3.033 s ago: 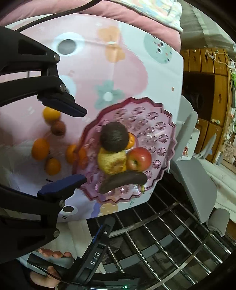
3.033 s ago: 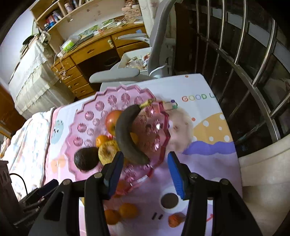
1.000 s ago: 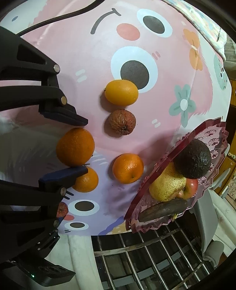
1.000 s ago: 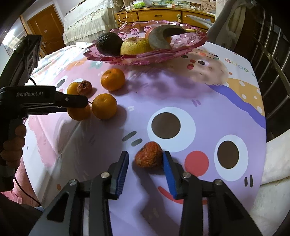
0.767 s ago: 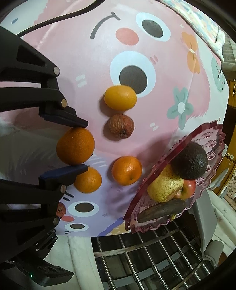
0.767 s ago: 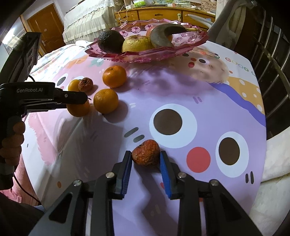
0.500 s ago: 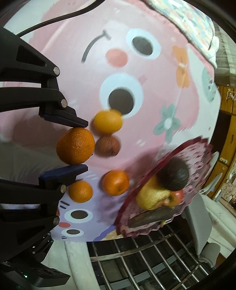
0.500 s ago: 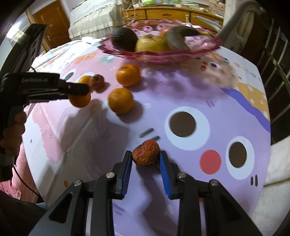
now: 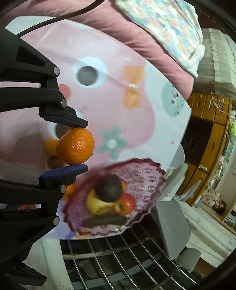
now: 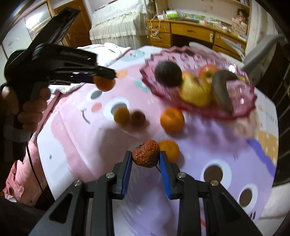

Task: Organize fruits
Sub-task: 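Carry the mandarin with the left tool while the right carries the red fruit over the bowl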

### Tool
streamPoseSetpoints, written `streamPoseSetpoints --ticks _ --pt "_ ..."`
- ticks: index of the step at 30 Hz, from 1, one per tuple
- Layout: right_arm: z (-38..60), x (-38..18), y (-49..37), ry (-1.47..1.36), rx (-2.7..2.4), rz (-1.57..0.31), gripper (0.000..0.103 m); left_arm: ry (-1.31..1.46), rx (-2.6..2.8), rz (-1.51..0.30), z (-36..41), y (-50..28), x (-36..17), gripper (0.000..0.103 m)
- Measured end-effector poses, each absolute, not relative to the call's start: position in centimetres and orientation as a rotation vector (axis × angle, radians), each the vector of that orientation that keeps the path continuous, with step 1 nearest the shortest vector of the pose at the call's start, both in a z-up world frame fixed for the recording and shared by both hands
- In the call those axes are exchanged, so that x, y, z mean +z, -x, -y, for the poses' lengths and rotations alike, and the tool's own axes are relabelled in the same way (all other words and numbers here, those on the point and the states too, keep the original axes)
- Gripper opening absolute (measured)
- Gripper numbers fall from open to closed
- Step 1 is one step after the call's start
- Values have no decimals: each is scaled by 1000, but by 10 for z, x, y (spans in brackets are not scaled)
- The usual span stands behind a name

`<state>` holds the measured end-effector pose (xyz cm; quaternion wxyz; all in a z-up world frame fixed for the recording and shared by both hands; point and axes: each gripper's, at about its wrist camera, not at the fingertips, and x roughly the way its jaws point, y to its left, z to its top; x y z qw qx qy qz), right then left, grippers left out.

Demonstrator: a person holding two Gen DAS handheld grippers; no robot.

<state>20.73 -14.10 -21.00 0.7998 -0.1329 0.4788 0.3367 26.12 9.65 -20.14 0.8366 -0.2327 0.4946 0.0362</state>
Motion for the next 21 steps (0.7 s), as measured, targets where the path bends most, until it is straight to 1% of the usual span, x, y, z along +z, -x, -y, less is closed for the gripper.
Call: streamPoseSetpoints --ticks 6,11,15,21 --pt "118 -181 -226 255 703 -970 31 479 43 -999 -106 -295 -171 40" --pt "106 -170 -246 213 640 -974 31 457 -4 -990 -111 -319 -155 40" --pt "101 -168 -261 158 595 -983 31 442 -68 -983 -110 -338 -155 40" --pt "97 -177 -279 99 505 -992 31 425 -187 -1004 -98 -362 -170 40"
